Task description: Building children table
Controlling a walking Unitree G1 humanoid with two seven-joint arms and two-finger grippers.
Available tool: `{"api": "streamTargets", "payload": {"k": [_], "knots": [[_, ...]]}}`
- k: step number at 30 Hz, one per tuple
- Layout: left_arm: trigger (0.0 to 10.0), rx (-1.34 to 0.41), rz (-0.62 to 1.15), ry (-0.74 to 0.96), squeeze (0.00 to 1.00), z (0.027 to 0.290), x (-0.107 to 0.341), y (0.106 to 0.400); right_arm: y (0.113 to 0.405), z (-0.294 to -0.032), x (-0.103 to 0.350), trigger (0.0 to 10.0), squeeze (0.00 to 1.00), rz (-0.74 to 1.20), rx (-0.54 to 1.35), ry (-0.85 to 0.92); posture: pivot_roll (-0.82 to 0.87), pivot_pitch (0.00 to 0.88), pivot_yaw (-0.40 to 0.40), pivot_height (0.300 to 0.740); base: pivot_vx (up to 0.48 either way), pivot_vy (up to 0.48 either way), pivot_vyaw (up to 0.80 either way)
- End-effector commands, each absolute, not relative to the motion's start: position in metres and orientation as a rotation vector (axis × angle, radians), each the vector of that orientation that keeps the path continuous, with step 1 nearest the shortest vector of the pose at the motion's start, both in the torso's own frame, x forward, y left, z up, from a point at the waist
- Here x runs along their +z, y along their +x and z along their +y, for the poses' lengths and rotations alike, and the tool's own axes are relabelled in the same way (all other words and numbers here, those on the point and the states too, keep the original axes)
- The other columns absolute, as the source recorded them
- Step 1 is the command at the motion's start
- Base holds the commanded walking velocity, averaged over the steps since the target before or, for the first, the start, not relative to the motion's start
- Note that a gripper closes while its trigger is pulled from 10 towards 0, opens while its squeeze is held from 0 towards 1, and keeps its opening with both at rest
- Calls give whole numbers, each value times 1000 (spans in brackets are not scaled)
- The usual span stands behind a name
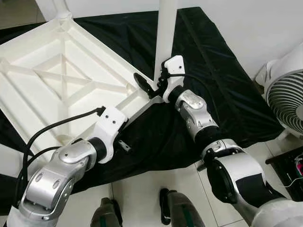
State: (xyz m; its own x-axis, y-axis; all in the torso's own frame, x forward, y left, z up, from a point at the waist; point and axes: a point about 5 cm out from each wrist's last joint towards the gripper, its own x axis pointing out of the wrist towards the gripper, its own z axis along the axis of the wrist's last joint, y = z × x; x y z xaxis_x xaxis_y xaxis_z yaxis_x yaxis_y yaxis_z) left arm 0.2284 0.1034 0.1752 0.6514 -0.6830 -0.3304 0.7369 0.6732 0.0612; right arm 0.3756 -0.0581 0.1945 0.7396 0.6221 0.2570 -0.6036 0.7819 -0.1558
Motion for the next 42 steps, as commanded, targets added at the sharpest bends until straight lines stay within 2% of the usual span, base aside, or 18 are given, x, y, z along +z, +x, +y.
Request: {"api": "streamTargets", "payload": {"k": [1, 4, 11, 15, 21, 30, 36, 42], "knots": [[10000, -941, 290, 161, 0, 78, 169, 221, 370, -55, 205, 10000, 0, -400, 645, -71, -84, 160, 29, 740, 0, 0, 0], [10000, -893, 265, 156, 0, 78, 171, 228, 364, -70, 208, 10000, 0, -450, 590, -50, -88, 165, 34, 740, 0, 0, 0], [10000, -857, 232, 114, 0, 73, 177, 234, 346, -85, 210, 10000, 0, -507, 559, -9, -98, 166, 33, 740, 0, 0, 0], [10000, -851, 195, 100, 0, 63, 182, 238, 322, -115, 213, 10000, 0, -537, 466, 17, -99, 165, 31, 740, 0, 0, 0], [10000, -830, 192, 111, 0, 62, 182, 241, 314, -124, 210, 10000, 0, -525, 424, 16, -101, 160, 37, 740, 0, 0, 0], [10000, -775, 183, 129, 0, 59, 182, 255, 281, -146, 205, 10000, 0, -489, 247, 64, -112, 153, 62, 740, 0, 0, 0], [10000, -764, 174, 141, 0, 58, 183, 258, 272, -147, 204, 10000, 0, -473, 230, 78, -115, 150, 67, 740, 0, 0, 0], [10000, -697, 209, 218, 0, 58, 171, 269, 249, -148, 195, 10000, 0, -410, 206, 84, -145, 154, 83, 740, 0, 0, 0]]}}
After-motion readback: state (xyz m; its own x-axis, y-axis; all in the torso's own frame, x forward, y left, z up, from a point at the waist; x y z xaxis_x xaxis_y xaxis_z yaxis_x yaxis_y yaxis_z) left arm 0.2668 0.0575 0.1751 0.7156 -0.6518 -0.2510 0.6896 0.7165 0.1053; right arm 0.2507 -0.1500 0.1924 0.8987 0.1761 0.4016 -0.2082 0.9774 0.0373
